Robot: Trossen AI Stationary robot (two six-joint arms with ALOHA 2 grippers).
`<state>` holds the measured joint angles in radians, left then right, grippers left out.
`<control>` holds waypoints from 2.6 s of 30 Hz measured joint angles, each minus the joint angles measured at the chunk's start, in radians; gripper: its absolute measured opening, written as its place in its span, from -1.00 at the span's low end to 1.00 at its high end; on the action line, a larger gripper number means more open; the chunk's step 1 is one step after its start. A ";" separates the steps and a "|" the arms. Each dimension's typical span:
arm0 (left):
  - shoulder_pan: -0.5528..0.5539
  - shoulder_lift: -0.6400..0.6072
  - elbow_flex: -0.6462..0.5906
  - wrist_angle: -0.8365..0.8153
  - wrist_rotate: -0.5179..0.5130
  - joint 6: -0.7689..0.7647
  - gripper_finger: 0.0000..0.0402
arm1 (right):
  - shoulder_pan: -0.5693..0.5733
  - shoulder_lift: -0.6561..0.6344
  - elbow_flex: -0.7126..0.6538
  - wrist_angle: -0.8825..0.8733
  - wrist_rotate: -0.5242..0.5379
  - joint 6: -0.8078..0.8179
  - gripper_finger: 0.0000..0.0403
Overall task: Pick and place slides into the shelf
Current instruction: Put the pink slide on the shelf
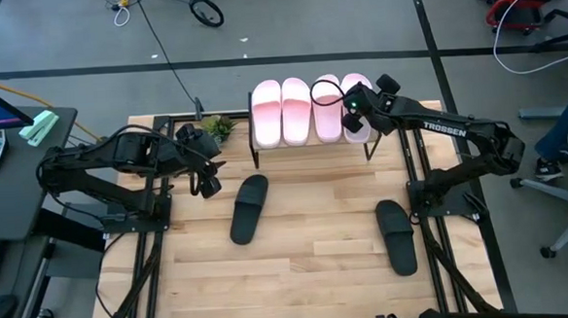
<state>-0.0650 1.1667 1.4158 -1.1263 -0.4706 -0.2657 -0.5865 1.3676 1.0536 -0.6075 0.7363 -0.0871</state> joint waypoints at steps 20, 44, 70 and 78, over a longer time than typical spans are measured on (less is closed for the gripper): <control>0.000 0.000 0.000 0.000 0.000 -0.002 -0.27 | -0.009 0.000 -0.001 -0.070 -0.130 0.010 -0.96; 0.000 0.000 0.001 0.000 0.000 -0.001 -0.28 | -0.092 -0.001 -0.001 -0.077 -0.284 0.069 -0.96; 0.000 0.000 0.001 0.001 0.000 -0.001 -0.30 | -0.166 -0.005 -0.029 -0.021 -0.436 0.172 -0.87; 0.000 0.000 0.001 0.001 0.000 -0.001 -0.31 | -0.166 -0.005 -0.030 -0.020 -0.440 0.170 -0.65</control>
<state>-0.0647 1.1667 1.4166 -1.1258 -0.4706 -0.2665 -0.7525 1.3624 1.0241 -0.6273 0.2964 0.0826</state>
